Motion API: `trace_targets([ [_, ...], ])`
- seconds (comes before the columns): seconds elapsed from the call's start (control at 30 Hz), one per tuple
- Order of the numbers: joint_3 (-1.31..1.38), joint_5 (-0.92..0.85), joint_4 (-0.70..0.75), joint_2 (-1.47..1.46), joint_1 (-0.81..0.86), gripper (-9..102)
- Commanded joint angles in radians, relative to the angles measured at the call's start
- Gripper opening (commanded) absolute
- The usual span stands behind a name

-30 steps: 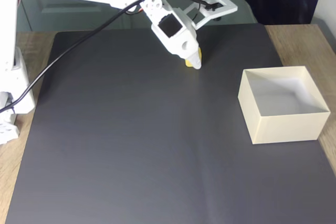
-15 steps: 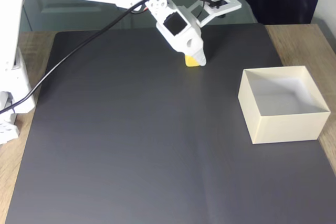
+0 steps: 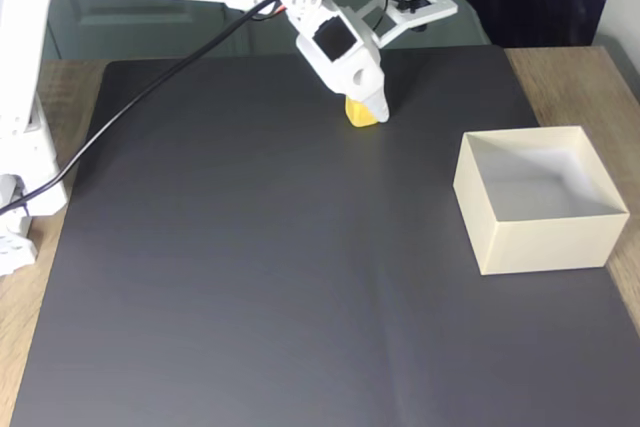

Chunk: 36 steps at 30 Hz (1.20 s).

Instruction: Grasp a cube block and put it in the white box.

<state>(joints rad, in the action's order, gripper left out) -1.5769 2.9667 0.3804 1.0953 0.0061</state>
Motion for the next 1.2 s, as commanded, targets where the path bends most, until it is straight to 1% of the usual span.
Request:
trace_targets([
  [0.0, 0.066, 0.012, 0.006, 0.031, -0.014, 0],
  [0.23, 0.074, 0.026, 0.018, 0.147, -0.003, 0],
  [0.5, 0.061, 0.061, 0.107, 0.341, 0.035, 0],
  [0.63, 0.061, 0.066, 0.135, 0.431, 0.104, 0],
  [0.83, 0.061, 0.091, 0.160, 0.500, 0.261, 0],
  [0.93, 0.066, 0.104, 0.133, 0.508, 0.331, 0],
  [1.17, 0.075, 0.098, -0.021, 0.469, 0.436, 0],
])
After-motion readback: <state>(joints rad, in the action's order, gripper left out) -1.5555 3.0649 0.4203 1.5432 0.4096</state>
